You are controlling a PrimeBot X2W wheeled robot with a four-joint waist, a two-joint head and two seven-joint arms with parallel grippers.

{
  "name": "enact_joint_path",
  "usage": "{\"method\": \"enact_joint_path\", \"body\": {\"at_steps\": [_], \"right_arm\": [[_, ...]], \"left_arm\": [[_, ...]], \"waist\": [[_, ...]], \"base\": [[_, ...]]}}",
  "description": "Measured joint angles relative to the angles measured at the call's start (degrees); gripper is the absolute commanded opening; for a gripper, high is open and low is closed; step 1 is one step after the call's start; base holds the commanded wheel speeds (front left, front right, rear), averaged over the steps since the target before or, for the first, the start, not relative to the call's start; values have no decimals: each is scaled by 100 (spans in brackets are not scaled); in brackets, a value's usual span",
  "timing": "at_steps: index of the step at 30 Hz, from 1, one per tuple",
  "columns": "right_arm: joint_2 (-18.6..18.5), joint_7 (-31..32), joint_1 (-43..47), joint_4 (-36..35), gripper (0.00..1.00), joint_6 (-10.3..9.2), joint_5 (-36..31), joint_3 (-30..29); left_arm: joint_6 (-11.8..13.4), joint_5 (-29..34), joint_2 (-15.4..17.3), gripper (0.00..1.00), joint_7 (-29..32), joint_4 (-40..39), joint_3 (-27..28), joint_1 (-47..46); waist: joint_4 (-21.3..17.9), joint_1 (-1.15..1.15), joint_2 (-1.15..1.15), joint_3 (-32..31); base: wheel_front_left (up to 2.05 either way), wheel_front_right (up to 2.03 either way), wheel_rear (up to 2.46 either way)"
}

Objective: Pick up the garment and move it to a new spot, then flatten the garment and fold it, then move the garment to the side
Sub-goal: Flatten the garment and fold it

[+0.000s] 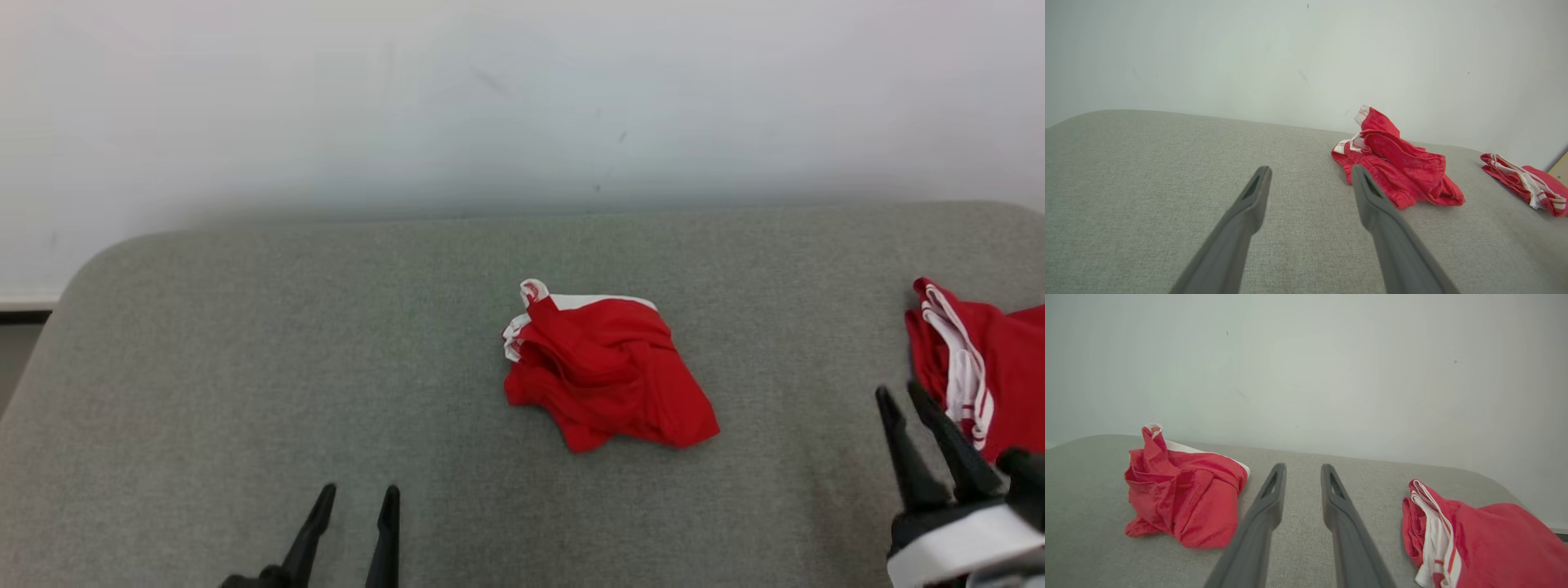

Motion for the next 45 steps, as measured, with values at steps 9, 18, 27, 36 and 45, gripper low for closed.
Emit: {"method": "enact_joint_path", "body": {"at_steps": [9,18,27,36,45], "right_arm": [[75,289,-1415,627,0,0,210,566],[92,249,-2210,1808,0,0,360,1315],[71,5,-2521,2438,0,0,588,1789],[58,-200,-2672,2474,0,0,758,2330],[-118,-135,-2622,2045,0,0,1037,3010]], "left_arm": [[-147,108,0,100,0,-63,-194,-758],[-123,-29,1,100,0,29,-334,-1093],[-94,-76,1,100,0,52,-361,-1167],[-60,-126,0,100,0,81,-389,-1179],[-53,-169,0,100,0,102,-379,-1141]], "waist": [[323,1,0,749],[935,1,0,1388],[1220,1,0,1595],[1230,1,0,1516],[1257,1,0,1372]], "base": [[0,0,0],[0,0,0],[0,0,0],[0,0,0],[0,0,0]]}}
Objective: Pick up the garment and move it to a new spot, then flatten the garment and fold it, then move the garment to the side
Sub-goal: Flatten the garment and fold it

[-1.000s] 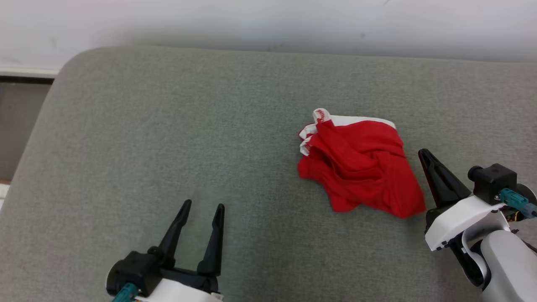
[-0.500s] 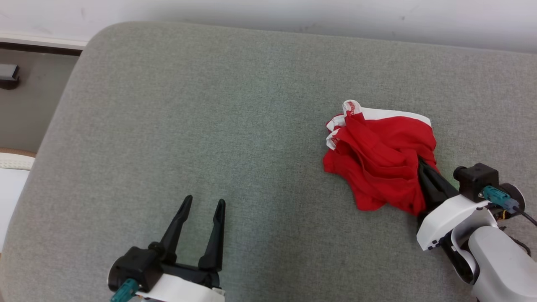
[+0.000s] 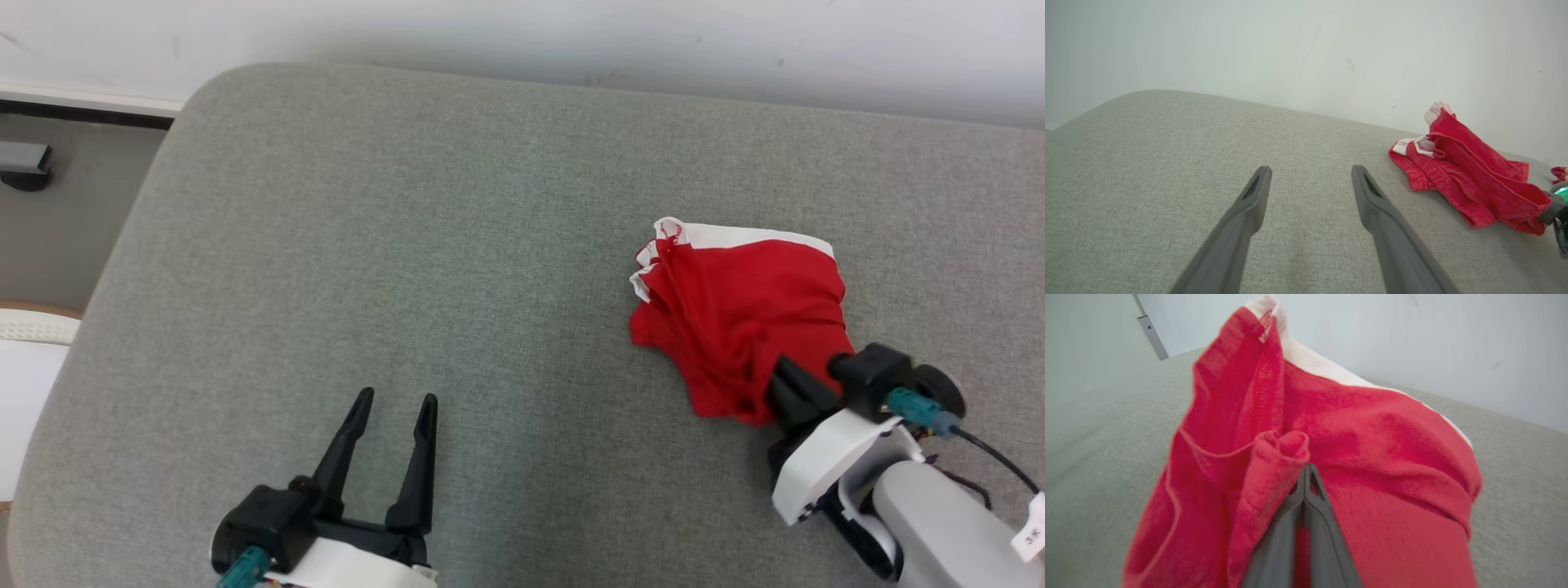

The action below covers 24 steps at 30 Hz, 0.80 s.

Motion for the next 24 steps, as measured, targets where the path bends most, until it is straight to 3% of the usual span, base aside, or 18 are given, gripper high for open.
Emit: {"method": "enact_joint_path", "body": {"at_steps": [10,18,24], "right_arm": [[-144,432,113,-524,0,0,267,939],[-176,495,285,-600,0,0,259,1268],[-3,334,455,-601,0,0,411,1457]], "left_arm": [[55,-60,0,100,0,13,-86,35],[89,-69,0,100,0,48,-44,160],[96,-69,0,100,0,98,1,331]], "waist": [[44,0,0,-120],[26,0,0,-330],[-92,0,0,-570]], "base": [[0,0,0],[0,0,0],[0,0,0]]}}
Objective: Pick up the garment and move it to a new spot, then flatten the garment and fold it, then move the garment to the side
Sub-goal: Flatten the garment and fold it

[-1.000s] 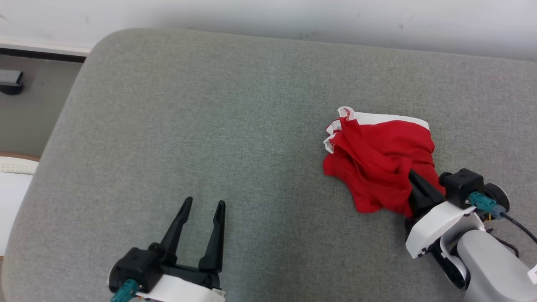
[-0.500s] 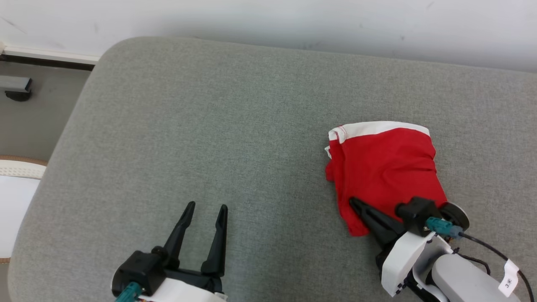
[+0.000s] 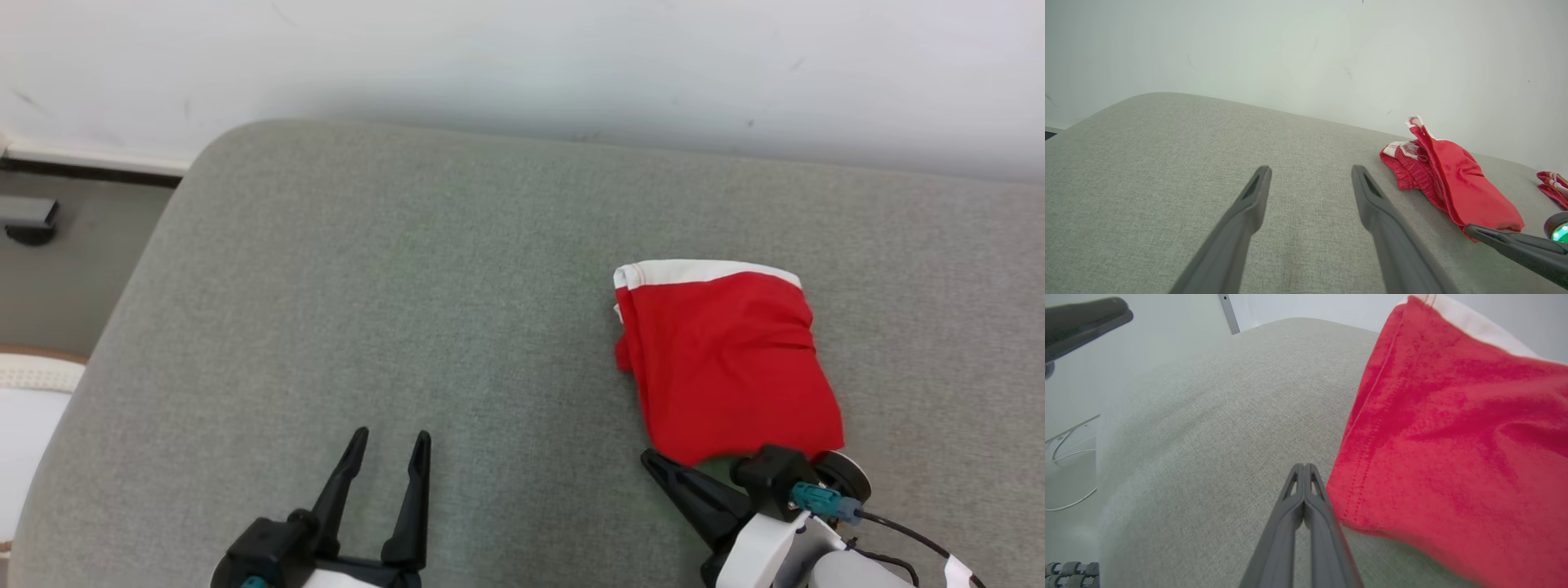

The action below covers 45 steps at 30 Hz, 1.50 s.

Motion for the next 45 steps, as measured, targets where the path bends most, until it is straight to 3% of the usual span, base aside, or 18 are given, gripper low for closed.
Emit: {"method": "enact_joint_path", "body": {"at_steps": [6,8,10,20,27,35,45], "right_arm": [[-36,-364,252,21,2,0,53,-270],[-98,-490,376,-16,46,0,58,-483],[-180,-586,541,-67,100,0,45,-751],[-430,-760,1680,-363,100,0,-568,-2824],[-265,-781,2490,-880,100,0,-1137,-4072],[154,-782,3237,-1056,100,0,-1376,-4758],[387,-782,3379,-1074,100,1,-1384,-4875]], "left_arm": [[-40,94,0,100,0,101,114,202],[-66,185,-1,100,0,153,178,287],[-96,260,0,100,0,211,238,387],[-174,376,0,100,0,315,479,749],[-191,375,0,100,0,353,641,1003],[-247,376,1,100,0,404,745,1111],[-299,421,0,100,0,412,768,1109]], "waist": [[-185,0,0,-366],[-257,0,0,-501],[-338,0,0,-636],[-739,0,0,-1098],[-922,0,0,-1229],[-998,0,0,-1351],[-1167,0,0,-1307]], "base": [[0,0,0],[0,0,0],[0,0,0],[0,0,0],[0,0,0],[0,0,0],[0,0,0]]}}
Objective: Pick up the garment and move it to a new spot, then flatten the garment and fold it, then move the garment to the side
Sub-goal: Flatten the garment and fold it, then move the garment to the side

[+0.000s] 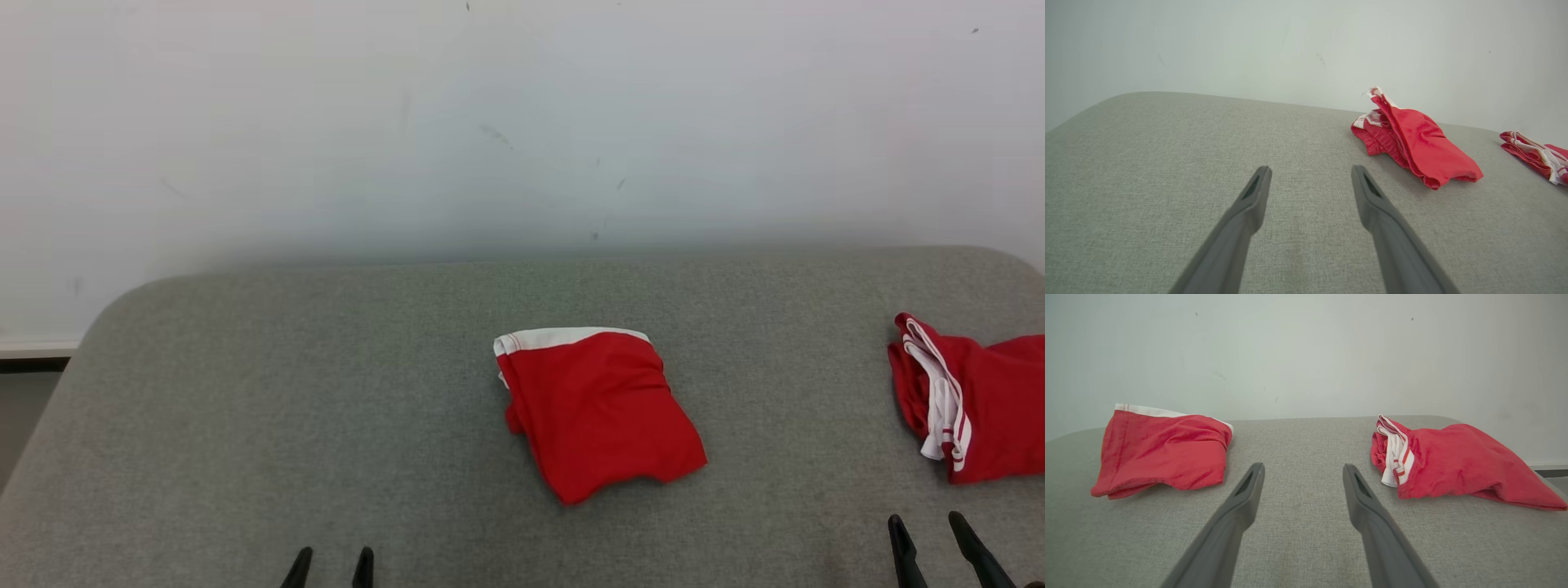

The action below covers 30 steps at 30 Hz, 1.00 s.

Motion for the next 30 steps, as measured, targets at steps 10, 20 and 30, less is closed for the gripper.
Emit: {"method": "enact_joint_path", "body": {"at_steps": [10,20,30], "right_arm": [[-79,77,-343,115,100,-1,1099,335],[-987,1611,-1564,71,100,-1,3147,772],[-1452,3751,-2555,965,100,-1,4577,899]], "left_arm": [[-41,16,0,100,0,-37,-88,-32],[-53,54,1,100,0,-164,-343,-439],[-42,-67,2,100,0,-156,-711,-774]], "waist": [[82,0,0,180],[656,1,0,703],[1610,1,0,1240]], "base": [[0,0,0],[0,0,0],[0,0,0]]}}
